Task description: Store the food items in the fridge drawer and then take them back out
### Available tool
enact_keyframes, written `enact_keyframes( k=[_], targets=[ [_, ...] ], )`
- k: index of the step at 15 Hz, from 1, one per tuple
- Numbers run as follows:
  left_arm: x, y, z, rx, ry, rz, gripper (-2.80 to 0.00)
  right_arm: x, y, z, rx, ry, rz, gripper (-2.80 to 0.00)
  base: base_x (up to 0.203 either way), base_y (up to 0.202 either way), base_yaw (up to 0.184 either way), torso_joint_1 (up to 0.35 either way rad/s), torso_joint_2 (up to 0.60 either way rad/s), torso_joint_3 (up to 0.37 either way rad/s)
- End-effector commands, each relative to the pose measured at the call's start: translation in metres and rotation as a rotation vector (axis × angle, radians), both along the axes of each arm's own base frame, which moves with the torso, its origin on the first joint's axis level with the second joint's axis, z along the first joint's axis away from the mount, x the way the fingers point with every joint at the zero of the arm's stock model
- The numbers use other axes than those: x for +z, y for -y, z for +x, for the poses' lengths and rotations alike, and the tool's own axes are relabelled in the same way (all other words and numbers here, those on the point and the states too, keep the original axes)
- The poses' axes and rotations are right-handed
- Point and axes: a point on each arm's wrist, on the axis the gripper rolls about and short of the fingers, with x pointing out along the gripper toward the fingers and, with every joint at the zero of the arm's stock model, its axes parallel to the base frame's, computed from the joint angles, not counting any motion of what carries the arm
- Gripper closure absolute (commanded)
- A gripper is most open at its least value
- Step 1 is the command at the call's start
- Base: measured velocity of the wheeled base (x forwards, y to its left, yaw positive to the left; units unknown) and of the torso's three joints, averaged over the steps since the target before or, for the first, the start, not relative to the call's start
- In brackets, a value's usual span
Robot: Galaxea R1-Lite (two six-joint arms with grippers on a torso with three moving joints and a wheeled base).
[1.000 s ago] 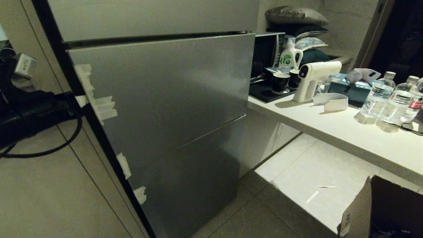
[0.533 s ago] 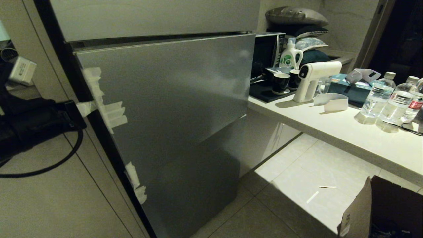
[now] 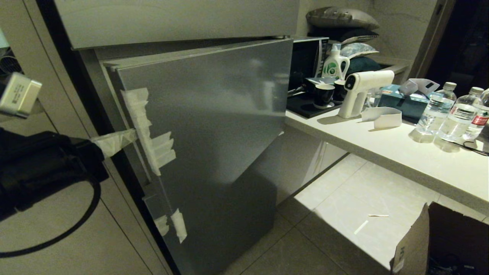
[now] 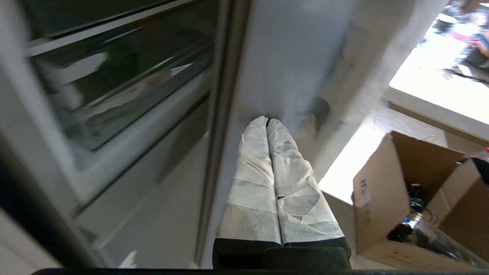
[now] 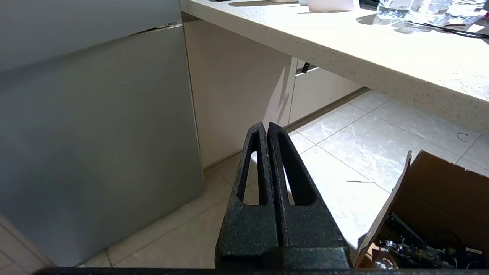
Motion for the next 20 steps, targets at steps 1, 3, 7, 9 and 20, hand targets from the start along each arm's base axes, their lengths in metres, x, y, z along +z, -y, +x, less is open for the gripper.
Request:
enact_keyframes(
  k=[1,3,7,9,20],
  targets=[
    [0.002,0.009,-0.012,-0.017,0.02,-0.006,0.0,-0.008,0.0,0.002,-0.001,-0.029,0.0,0.0,0.0,0.0,0.0,0.0,0.0,0.0],
    [0.003,0.011,-0.025,-0.031,0.038,-0.004,0.0,-0.008,0.0,0.002,-0.001,-0.029,0.0,0.0,0.0,0.0,0.0,0.0,0.0,0.0],
    [-0.002,0.003,-0.047,-0.027,0.074,0.021,0.0,-0.008,0.0,0.002,0.0,-0.029,0.0,0.0,0.0,0.0,0.0,0.0,0.0,0.0],
    [-0.005,-0.002,-0.058,-0.006,0.091,0.024,0.0,-0.008,0.0,0.002,0.0,-0.029,0.0,0.0,0.0,0.0,0.0,0.0,0.0,0.0],
    [-0.016,-0.051,-0.137,0.636,0.138,0.037,0.0,-0.008,0.0,0.002,0.001,-0.029,0.0,0.0,0.0,0.0,0.0,0.0,0.0,0.0]
  ],
)
